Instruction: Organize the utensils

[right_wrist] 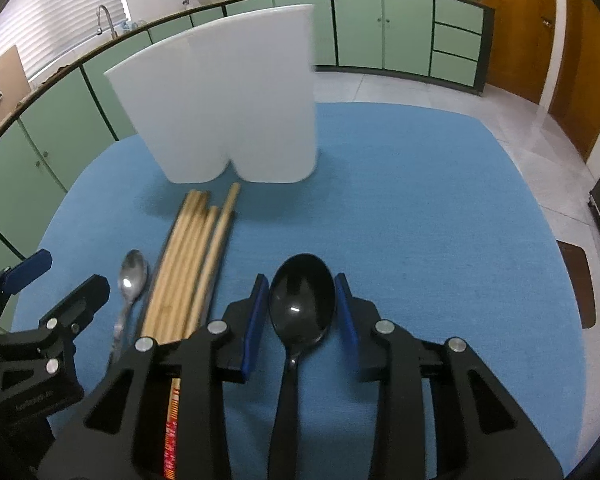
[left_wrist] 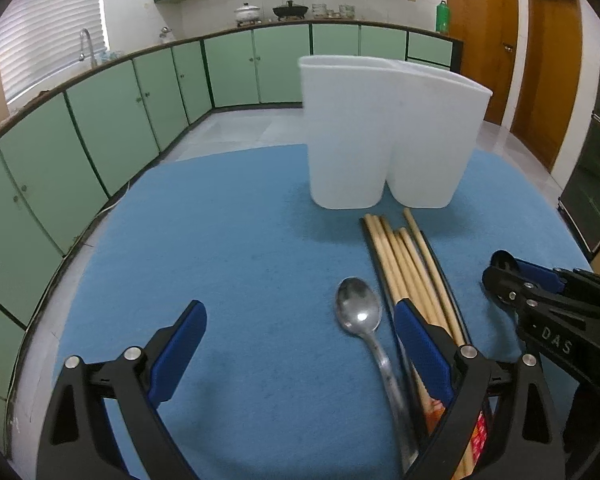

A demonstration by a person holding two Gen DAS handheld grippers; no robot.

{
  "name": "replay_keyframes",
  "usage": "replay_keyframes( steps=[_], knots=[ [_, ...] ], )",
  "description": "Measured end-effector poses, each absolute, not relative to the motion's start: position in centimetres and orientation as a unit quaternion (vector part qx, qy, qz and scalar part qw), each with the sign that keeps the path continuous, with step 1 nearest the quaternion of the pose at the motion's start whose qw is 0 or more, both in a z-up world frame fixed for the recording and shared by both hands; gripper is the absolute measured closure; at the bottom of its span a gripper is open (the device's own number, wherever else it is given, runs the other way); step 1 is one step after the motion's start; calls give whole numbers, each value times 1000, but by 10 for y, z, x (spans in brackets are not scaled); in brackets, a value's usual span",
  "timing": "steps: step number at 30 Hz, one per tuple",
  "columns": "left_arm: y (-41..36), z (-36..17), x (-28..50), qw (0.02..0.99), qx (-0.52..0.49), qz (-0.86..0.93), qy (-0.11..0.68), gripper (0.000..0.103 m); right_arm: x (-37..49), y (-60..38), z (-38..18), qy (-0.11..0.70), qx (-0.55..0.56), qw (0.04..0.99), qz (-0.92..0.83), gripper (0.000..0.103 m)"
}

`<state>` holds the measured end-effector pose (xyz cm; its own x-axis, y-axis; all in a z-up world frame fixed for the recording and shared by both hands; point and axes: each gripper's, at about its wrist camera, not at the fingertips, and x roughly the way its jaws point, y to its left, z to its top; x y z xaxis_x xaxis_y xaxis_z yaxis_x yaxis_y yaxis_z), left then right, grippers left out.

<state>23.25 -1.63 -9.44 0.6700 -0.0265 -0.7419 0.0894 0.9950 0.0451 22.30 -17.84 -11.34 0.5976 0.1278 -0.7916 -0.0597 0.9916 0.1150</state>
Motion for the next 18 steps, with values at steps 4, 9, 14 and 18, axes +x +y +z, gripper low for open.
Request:
replay_keyframes(
  steps=[4, 9, 14, 18],
  knots=[
    [-23, -101, 246, 906, 37, -25, 420, 10, 224, -180, -114, 443, 39, 894, 53, 71],
    [-23, -107, 266, 897, 37, -13, 440, 10, 222, -181, -117, 441, 38, 895, 53, 71],
    [-20, -112, 284, 887, 26, -11, 461, 10, 220, -186, -120, 441, 39, 895, 55, 70],
    [-15, -113, 292, 885, 10, -17, 465, 13, 221, -184, -120, 445, 32, 893, 56, 70]
  ],
)
